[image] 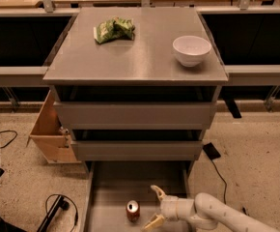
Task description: Pick coke can from bottom drawer and place on counter
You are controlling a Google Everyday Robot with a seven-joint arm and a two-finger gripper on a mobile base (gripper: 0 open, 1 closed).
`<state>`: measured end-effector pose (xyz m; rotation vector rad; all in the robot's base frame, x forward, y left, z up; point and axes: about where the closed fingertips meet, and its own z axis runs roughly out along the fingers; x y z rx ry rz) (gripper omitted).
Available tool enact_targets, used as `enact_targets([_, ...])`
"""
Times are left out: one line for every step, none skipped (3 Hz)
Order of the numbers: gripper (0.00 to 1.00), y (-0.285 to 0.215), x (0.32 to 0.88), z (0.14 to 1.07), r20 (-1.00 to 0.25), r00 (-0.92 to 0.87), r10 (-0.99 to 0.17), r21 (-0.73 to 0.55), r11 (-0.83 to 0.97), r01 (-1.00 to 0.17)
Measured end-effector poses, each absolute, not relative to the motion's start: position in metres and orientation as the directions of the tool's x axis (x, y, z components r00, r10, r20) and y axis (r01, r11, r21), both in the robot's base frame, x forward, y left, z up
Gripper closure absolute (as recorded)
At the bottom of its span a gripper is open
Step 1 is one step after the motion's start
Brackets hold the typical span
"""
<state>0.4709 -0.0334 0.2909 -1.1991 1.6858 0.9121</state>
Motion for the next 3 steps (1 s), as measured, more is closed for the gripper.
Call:
enact_targets([0.0, 0.01, 0.472, 0.246, -0.939, -0.163, -0.303, 0.088, 0.247, -0.965])
enact_targets([0.0, 0.035, 0.478, 0.219, -0.948, -0.15, -0.28, 0.086, 0.228, -0.97])
enact_targets([0.27, 0.052, 0.48, 0.193, -0.952, -0.148, -0.27, 0.091, 0.212, -0.973])
